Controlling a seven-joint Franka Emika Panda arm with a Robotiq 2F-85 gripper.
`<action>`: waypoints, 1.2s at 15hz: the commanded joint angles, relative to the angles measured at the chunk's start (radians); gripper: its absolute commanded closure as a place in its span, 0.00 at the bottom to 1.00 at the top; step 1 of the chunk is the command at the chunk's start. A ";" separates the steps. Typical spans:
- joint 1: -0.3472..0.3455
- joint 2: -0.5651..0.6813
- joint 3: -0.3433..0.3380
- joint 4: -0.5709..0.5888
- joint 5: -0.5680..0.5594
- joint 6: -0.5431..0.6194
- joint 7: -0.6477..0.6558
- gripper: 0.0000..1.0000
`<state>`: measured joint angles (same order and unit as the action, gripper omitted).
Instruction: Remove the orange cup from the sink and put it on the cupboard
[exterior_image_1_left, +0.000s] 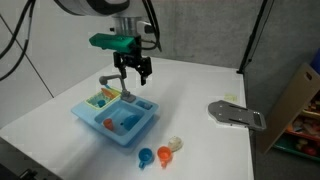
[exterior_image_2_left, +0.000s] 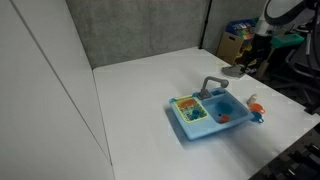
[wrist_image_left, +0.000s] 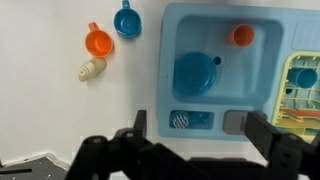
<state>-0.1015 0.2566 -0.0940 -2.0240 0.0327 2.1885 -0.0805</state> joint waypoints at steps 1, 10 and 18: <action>0.002 0.011 0.012 -0.054 -0.031 0.086 -0.047 0.00; -0.012 0.051 0.041 -0.202 -0.045 0.361 -0.189 0.00; 0.017 0.134 0.079 -0.180 -0.080 0.398 -0.193 0.00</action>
<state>-0.0922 0.3640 -0.0255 -2.2232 -0.0184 2.5789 -0.2654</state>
